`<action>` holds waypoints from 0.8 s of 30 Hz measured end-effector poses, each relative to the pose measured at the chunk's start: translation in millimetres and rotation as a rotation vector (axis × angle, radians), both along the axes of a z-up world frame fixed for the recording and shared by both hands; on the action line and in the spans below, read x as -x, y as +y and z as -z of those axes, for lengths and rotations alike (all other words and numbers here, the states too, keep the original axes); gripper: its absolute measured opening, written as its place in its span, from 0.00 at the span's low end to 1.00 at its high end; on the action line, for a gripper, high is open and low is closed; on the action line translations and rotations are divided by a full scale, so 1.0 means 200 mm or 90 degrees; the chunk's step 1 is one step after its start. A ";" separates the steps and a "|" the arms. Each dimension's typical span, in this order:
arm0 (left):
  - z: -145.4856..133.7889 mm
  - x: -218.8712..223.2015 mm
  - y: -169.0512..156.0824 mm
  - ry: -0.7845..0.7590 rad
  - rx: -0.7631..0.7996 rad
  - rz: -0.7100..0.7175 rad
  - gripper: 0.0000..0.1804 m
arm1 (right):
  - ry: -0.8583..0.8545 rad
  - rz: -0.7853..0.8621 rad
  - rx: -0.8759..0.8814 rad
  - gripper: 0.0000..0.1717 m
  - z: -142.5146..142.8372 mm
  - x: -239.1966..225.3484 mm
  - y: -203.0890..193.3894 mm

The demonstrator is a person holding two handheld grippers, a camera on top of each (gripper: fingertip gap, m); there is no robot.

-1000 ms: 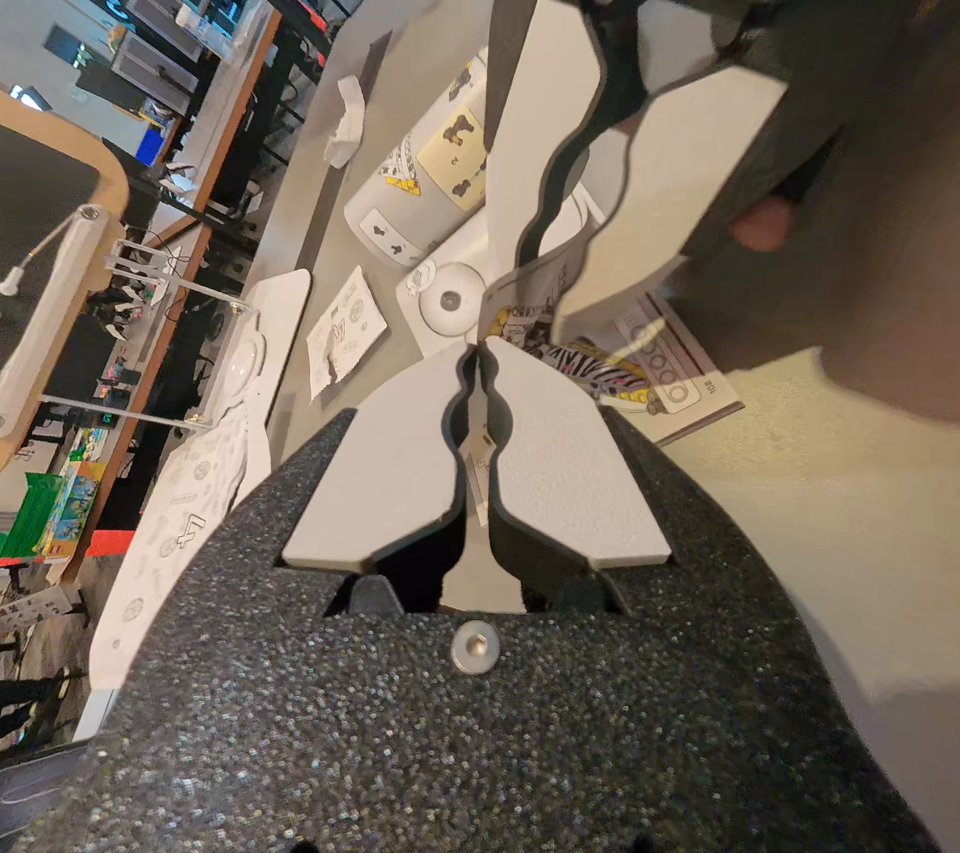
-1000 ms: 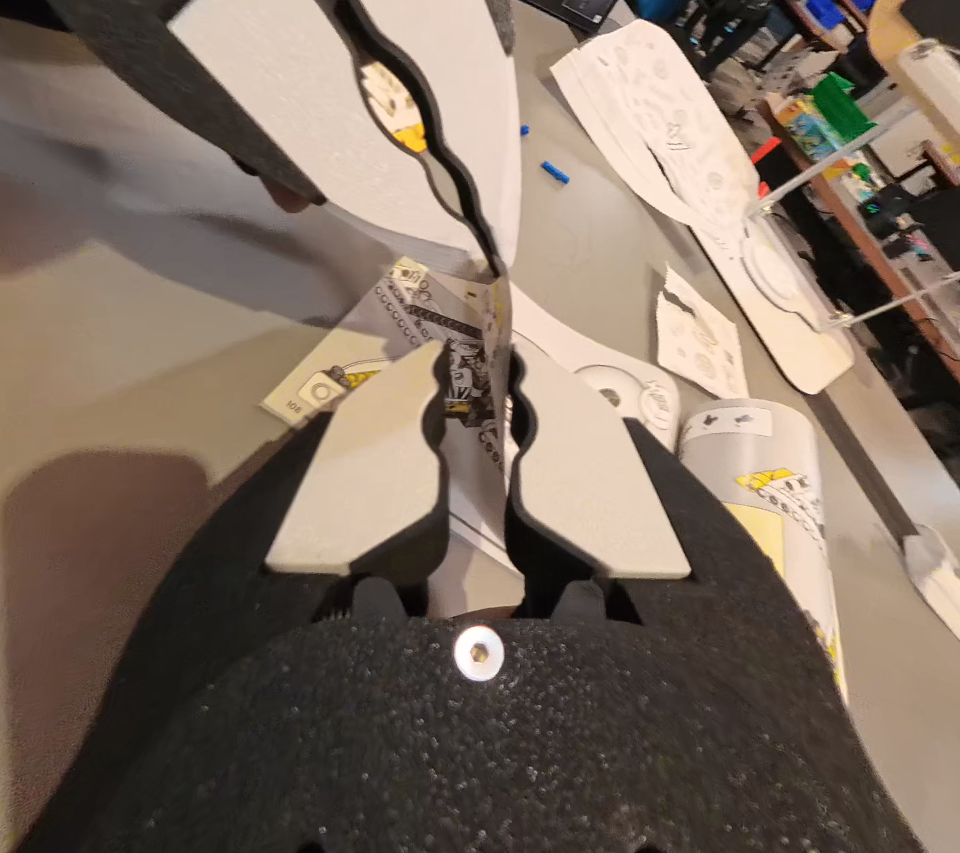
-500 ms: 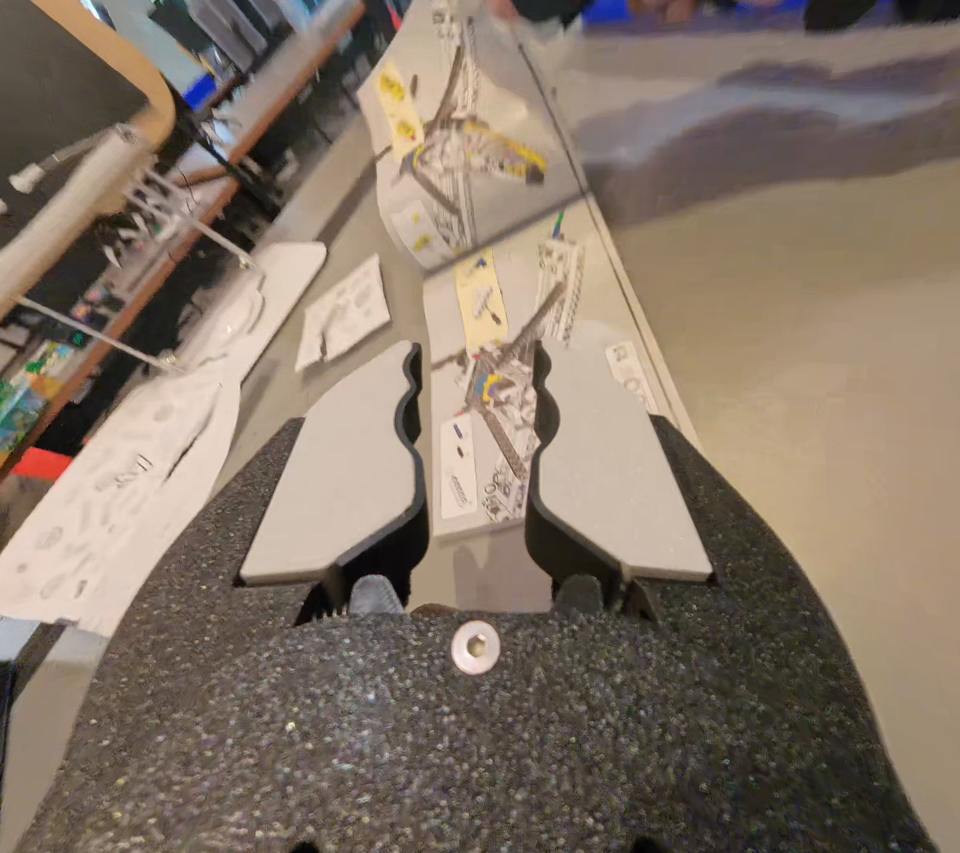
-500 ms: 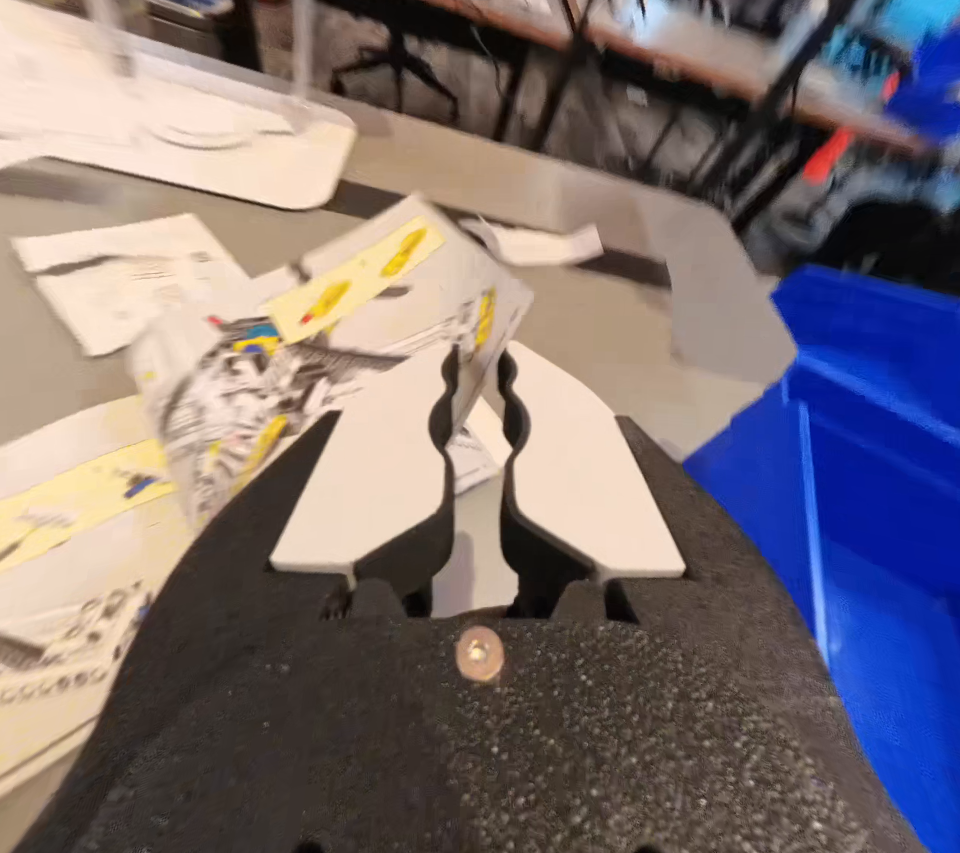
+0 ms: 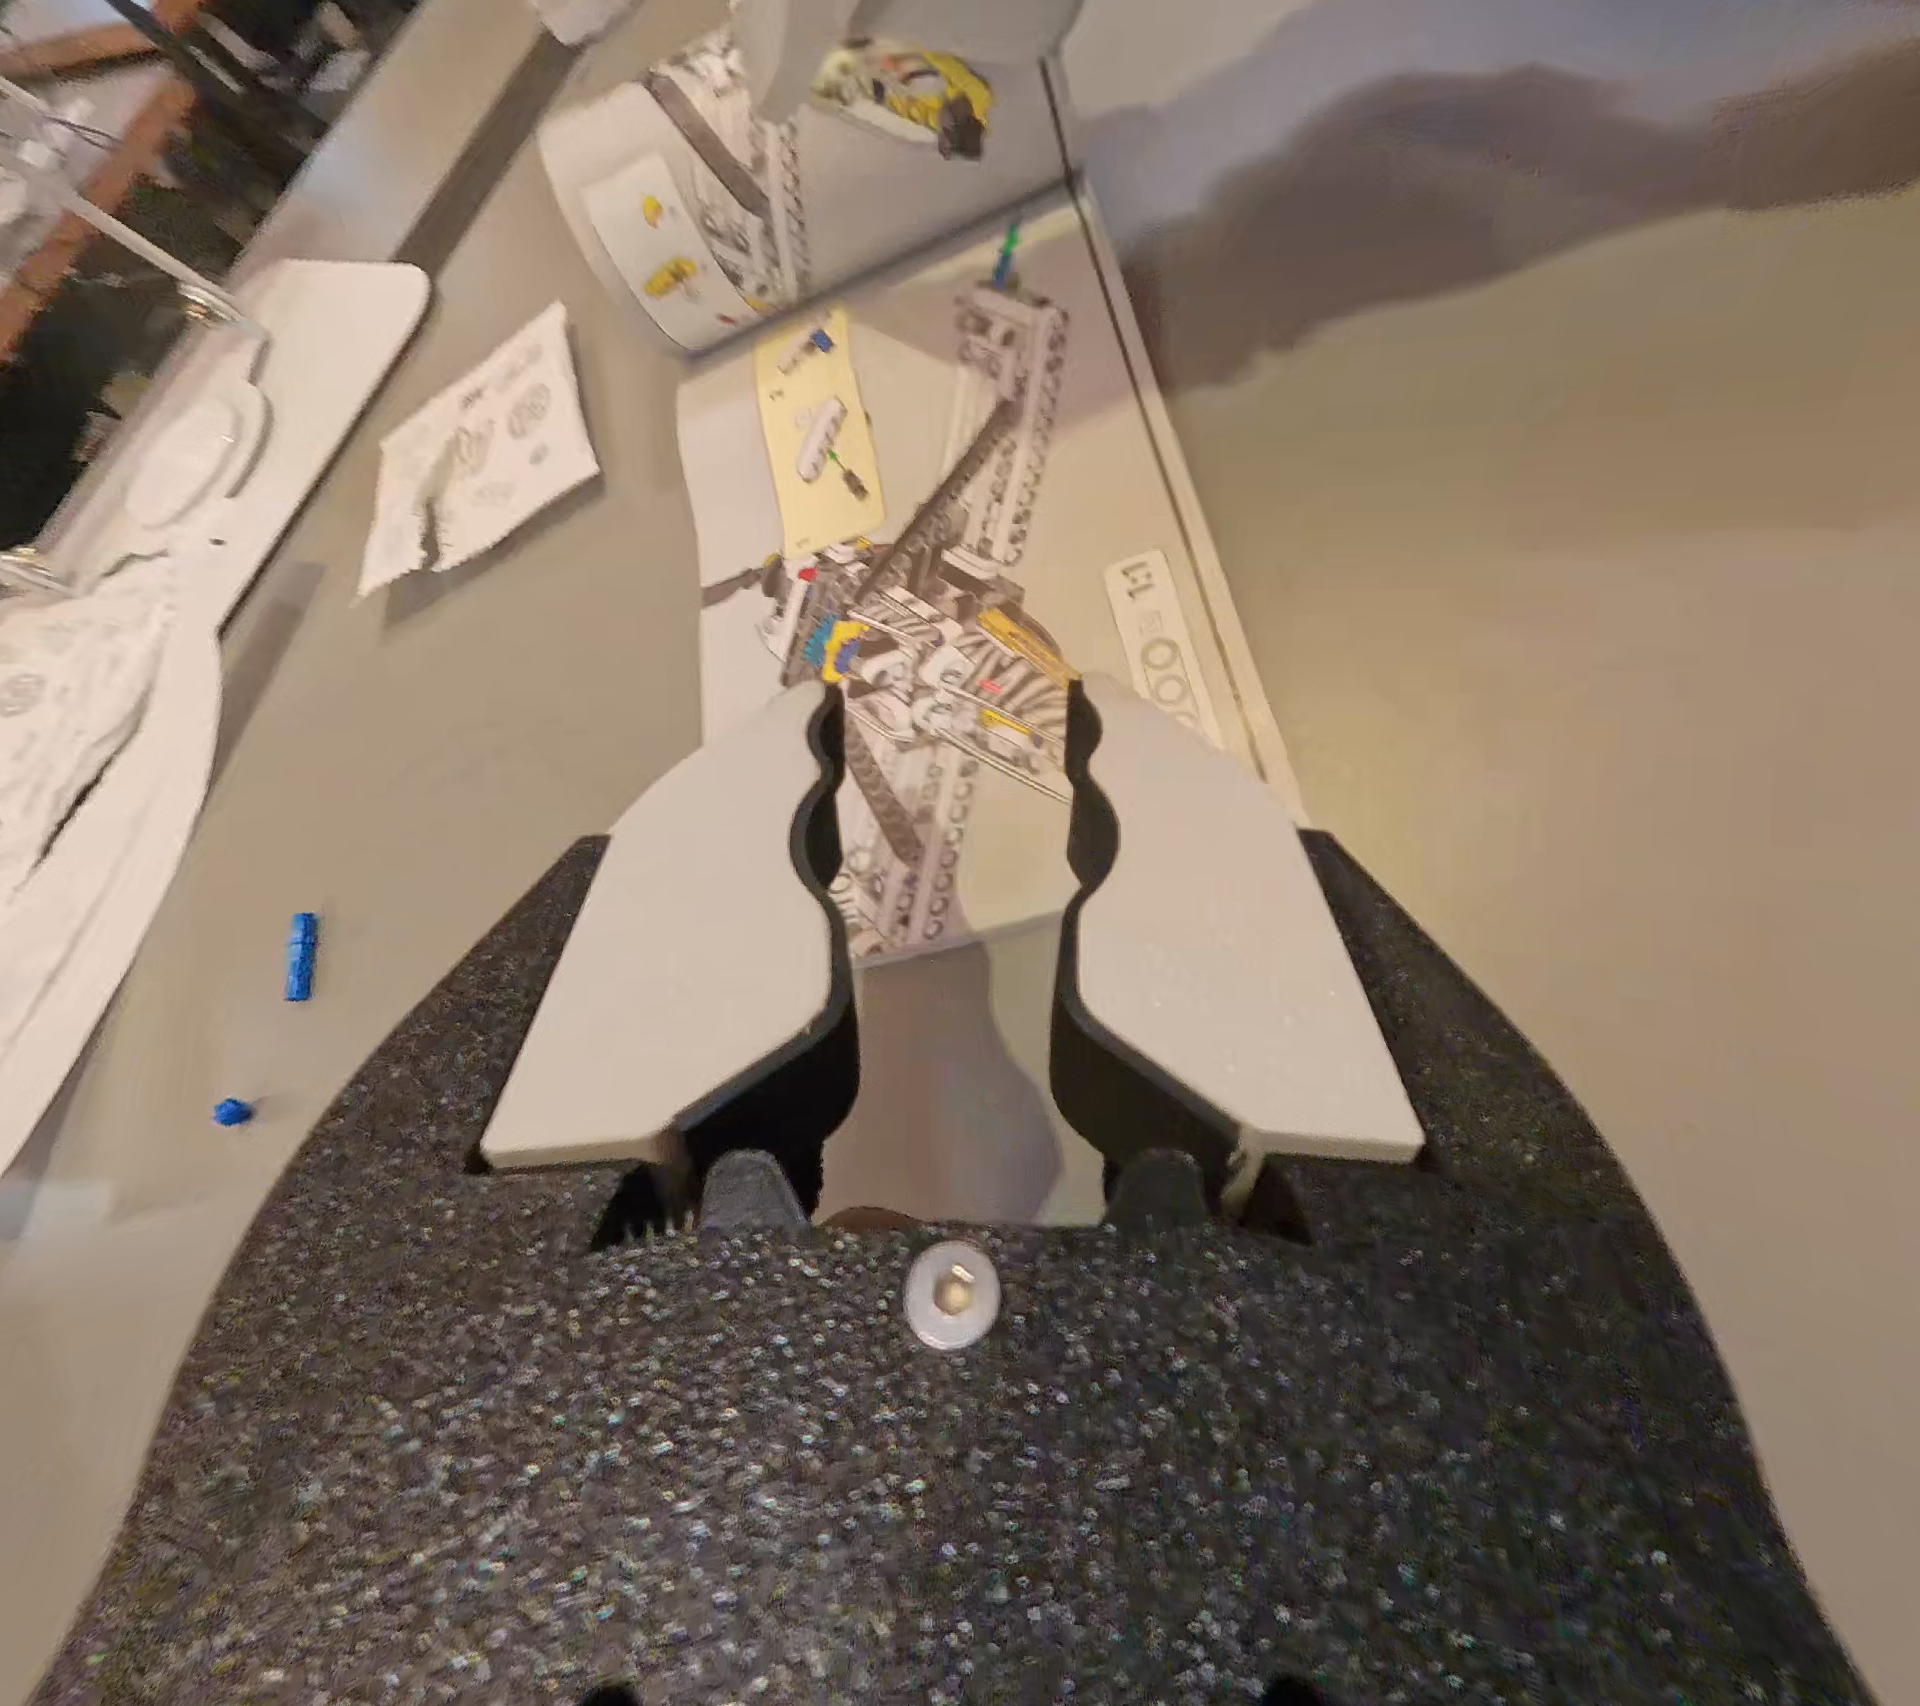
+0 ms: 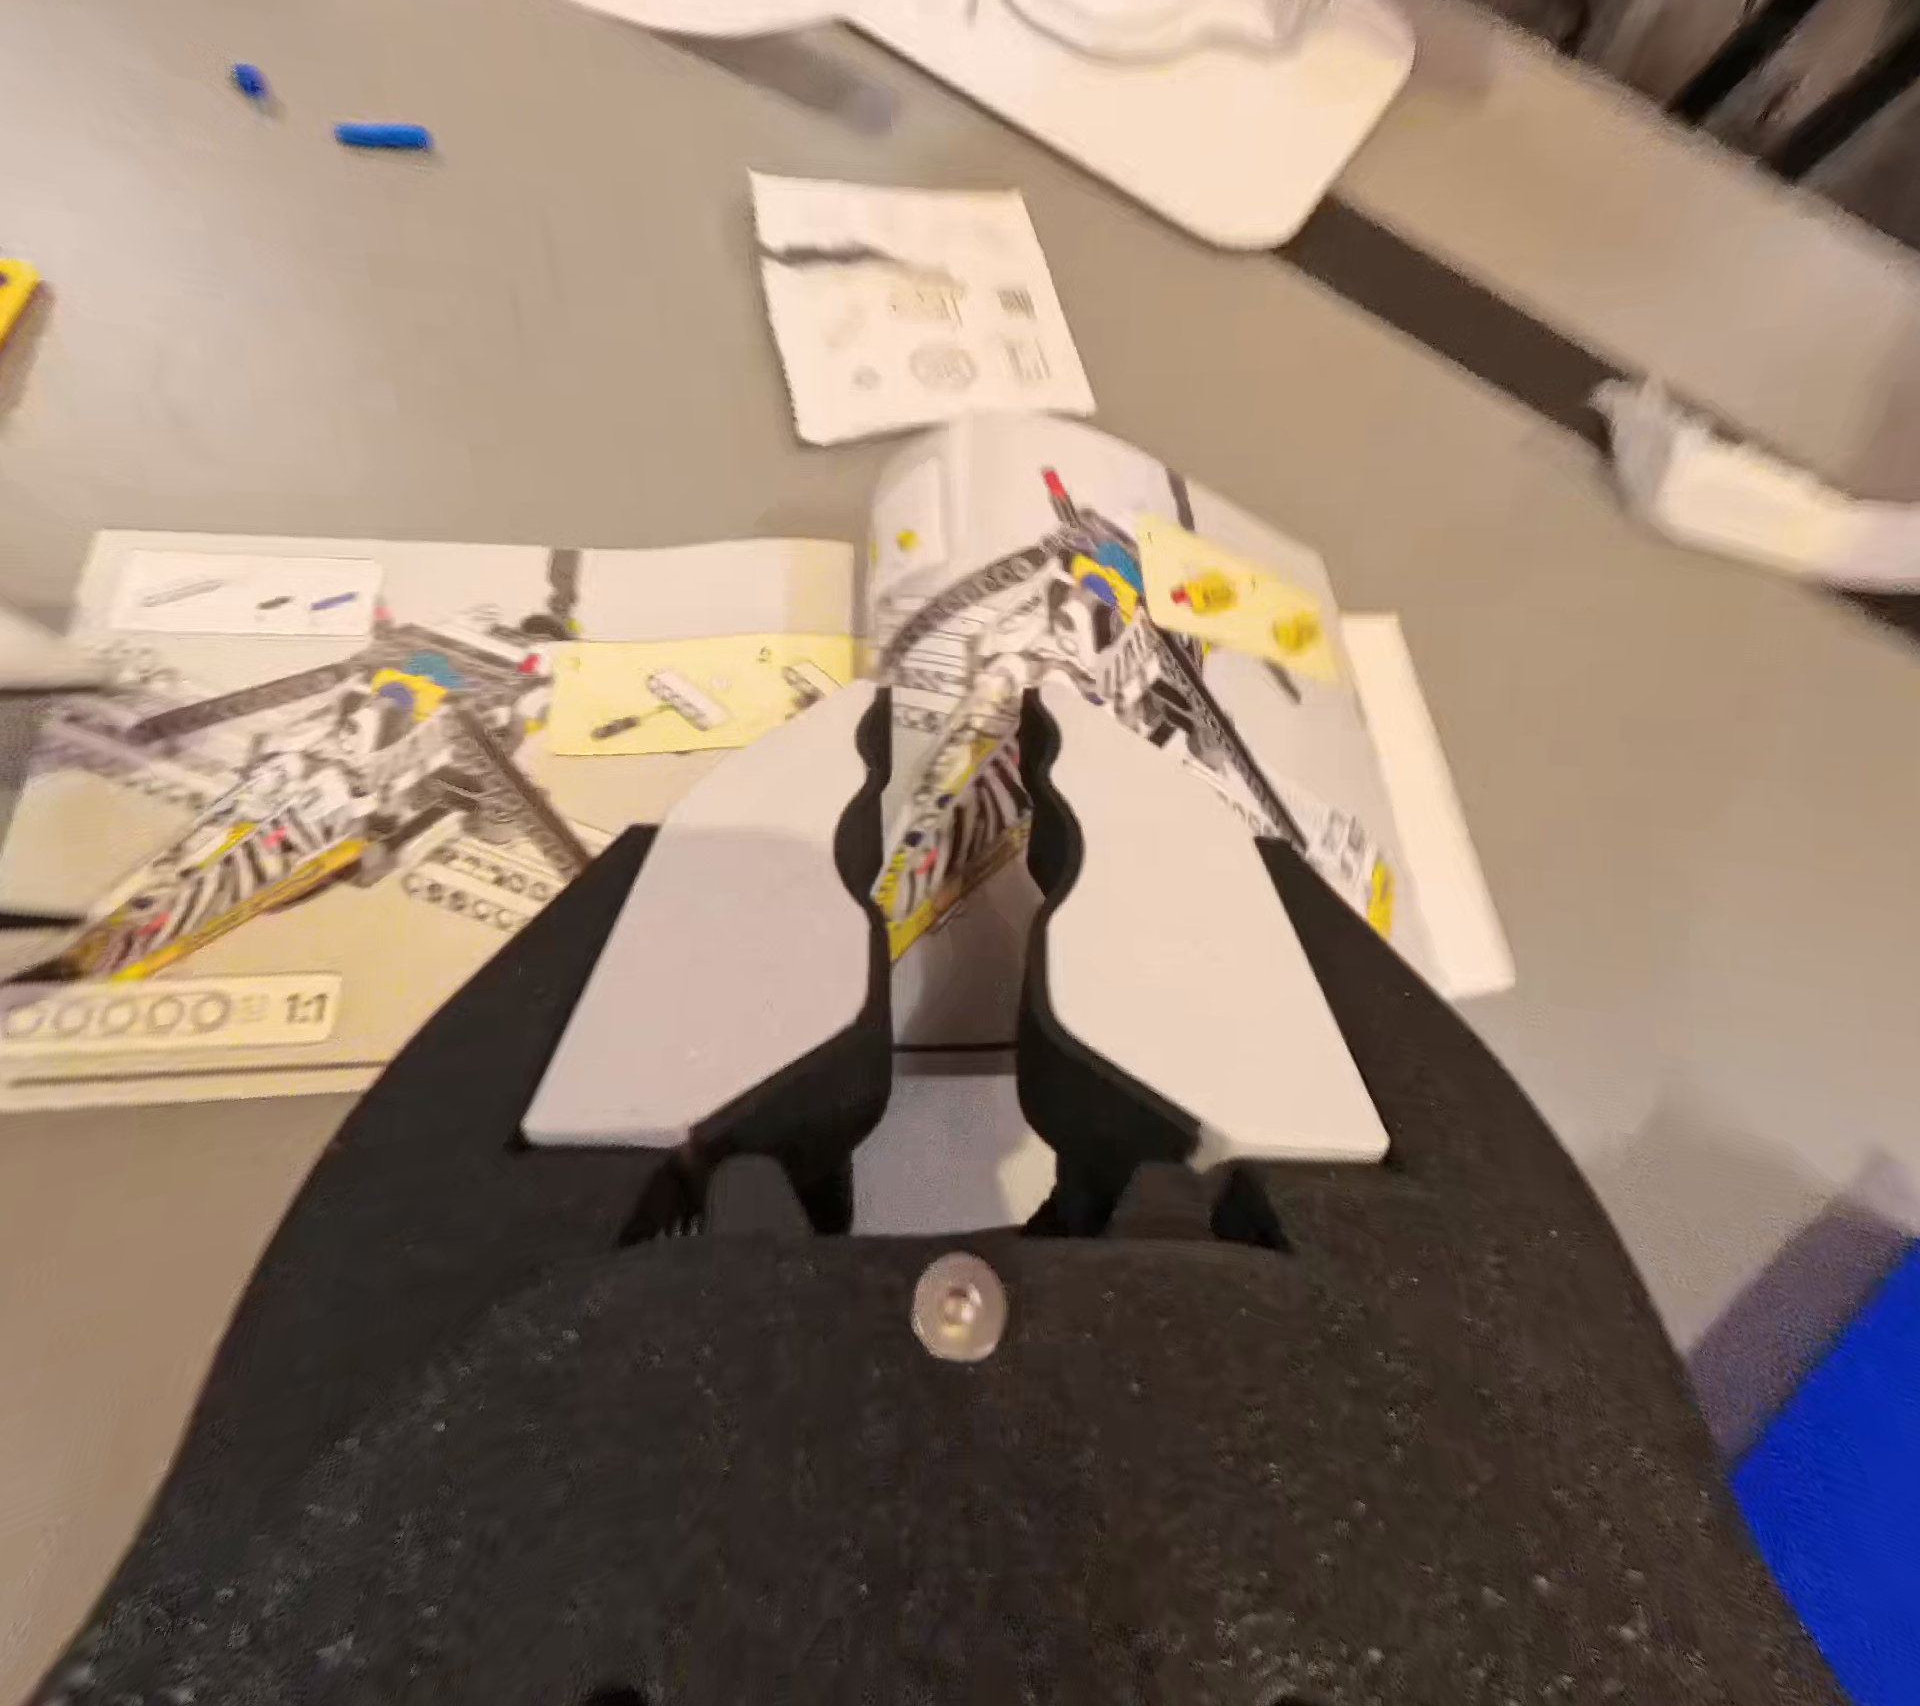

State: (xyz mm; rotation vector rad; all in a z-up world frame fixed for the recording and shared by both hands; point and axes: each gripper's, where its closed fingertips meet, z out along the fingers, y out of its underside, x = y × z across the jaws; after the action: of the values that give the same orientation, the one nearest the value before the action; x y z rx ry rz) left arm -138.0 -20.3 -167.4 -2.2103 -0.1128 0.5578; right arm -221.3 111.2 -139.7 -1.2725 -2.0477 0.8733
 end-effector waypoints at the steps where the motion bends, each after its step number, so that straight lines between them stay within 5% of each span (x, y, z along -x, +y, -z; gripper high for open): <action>1: 0.02 -0.02 0.00 -0.013 0.009 0.008 0.23 | -0.012 0.027 0.011 0.14 0.03 0.02 0.04; 10: 0.10 -0.16 0.00 -0.174 0.041 0.038 0.25 | 0.003 0.121 0.100 0.17 0.06 0.02 0.20; 24: 0.13 0.06 -0.09 -0.190 0.132 -0.066 0.25 | 0.030 0.179 0.036 0.17 0.04 -0.01 0.32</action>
State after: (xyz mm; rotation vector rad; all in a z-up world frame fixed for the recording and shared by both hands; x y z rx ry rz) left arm -149.8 -39.0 -192.7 -2.4906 -0.3401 0.3025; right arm -220.1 174.5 -148.3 -1.5114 -1.7639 0.8245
